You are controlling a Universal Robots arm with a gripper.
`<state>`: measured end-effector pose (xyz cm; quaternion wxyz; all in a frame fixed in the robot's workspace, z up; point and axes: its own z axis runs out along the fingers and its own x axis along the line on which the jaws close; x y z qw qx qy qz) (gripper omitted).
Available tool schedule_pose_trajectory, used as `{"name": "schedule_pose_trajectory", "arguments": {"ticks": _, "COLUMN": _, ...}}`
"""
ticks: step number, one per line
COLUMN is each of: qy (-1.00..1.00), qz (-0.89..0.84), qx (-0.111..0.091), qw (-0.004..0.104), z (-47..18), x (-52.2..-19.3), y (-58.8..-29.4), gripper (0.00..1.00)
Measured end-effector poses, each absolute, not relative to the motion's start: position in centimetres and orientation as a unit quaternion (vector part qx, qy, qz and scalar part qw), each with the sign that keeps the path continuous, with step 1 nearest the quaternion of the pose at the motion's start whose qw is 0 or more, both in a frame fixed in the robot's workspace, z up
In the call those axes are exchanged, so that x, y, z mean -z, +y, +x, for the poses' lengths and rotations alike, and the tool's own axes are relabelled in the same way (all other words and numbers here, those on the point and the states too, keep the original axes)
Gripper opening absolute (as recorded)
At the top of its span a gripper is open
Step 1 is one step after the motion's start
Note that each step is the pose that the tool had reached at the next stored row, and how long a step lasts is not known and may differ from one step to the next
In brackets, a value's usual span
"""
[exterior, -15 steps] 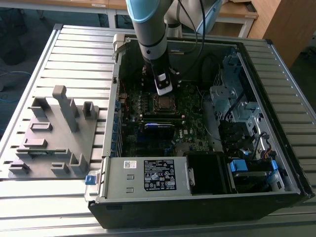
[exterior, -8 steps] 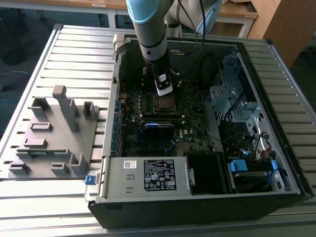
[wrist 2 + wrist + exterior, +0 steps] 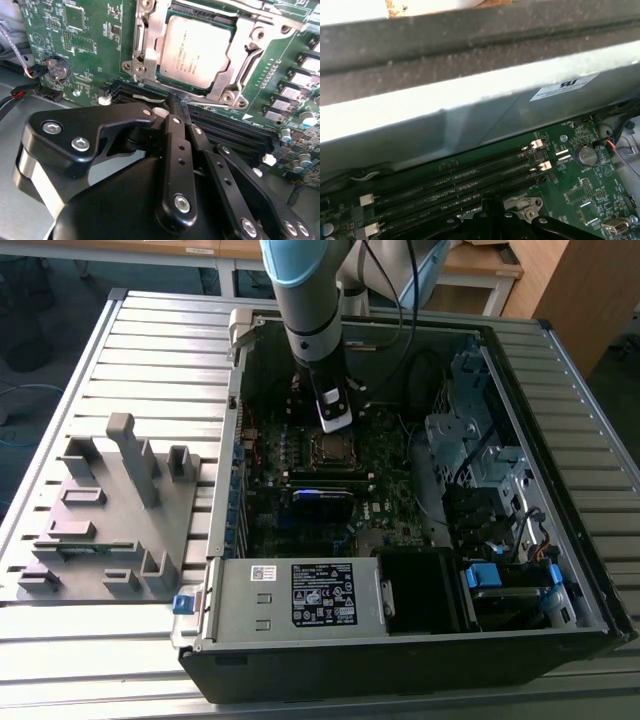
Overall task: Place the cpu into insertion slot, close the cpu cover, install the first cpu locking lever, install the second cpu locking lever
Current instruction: 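Install the first cpu locking lever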
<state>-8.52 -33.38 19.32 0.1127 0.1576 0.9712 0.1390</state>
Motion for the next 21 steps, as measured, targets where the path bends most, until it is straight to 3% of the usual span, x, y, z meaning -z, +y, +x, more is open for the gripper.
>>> {"name": "schedule_pose_trajectory", "arguments": {"ticks": 21, "qy": 0.971, "qz": 0.16, "qx": -0.136, "qw": 0.114, "z": -7.77, "x": -19.18, "y": -33.22, "gripper": 0.1}}
